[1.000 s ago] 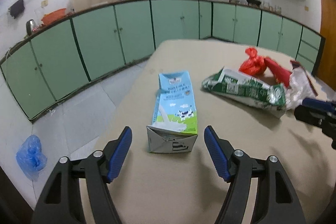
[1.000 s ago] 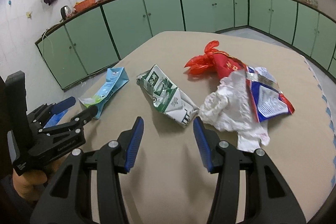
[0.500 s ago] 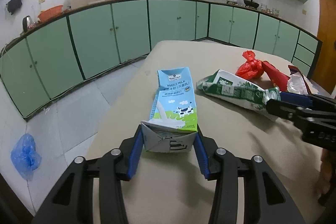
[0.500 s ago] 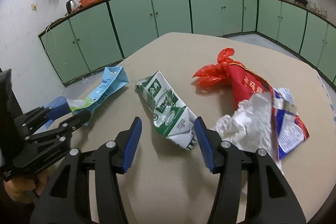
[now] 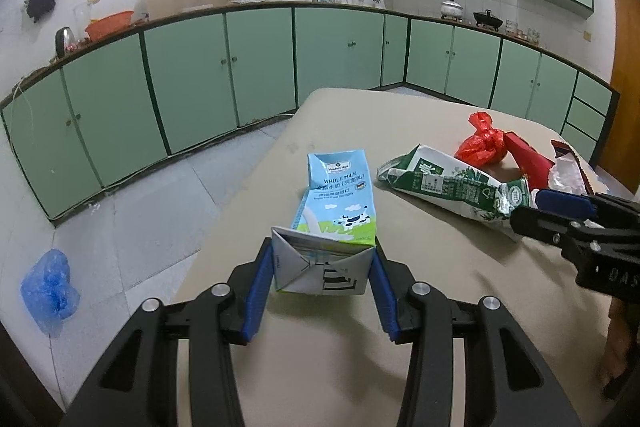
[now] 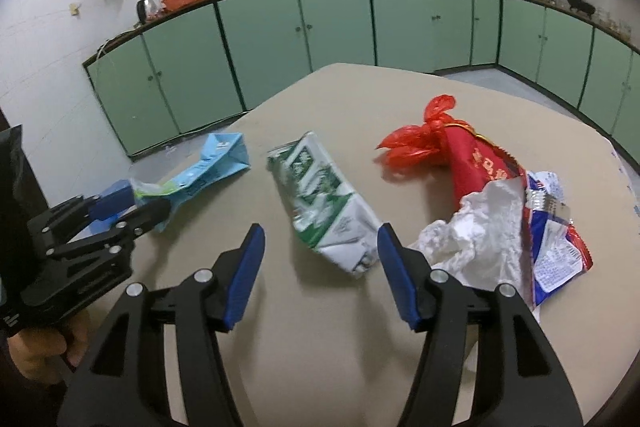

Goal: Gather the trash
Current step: 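Grasp the green-white milk carton with the right tool while the left tool holds its carton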

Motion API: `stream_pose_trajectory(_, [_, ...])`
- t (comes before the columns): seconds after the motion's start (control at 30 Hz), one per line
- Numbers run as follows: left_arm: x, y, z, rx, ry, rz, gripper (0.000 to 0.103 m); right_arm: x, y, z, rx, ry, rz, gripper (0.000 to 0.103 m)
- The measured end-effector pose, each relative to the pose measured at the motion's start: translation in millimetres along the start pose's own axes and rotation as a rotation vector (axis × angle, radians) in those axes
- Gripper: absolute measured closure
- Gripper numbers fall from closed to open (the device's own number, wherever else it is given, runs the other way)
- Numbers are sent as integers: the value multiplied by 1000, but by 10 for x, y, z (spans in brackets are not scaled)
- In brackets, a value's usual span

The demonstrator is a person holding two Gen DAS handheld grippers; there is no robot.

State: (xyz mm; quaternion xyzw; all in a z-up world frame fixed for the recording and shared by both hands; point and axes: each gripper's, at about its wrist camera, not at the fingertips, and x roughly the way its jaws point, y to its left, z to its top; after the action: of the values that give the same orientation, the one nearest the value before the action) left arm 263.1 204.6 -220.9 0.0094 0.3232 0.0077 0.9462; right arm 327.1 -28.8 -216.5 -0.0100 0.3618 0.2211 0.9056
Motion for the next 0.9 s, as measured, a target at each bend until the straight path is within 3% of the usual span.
stream_pose_trajectory(0.33, [172, 86, 138, -28, 42, -21, 58, 240, -33, 74, -30, 61, -5, 44])
stream_pose_trajectory(0.43, [160, 95, 137, -29, 44, -24, 58, 228, -25, 76, -38, 88, 22, 57])
stream_pose_trajectory(0.5, [138, 102, 131, -30, 41, -24, 58, 178, -9, 61, -30, 103, 64, 59])
stream_pose_trajectory(0.9, [81, 79, 124, -32, 36, -26, 58, 143, 91, 53, -83, 81, 31, 55])
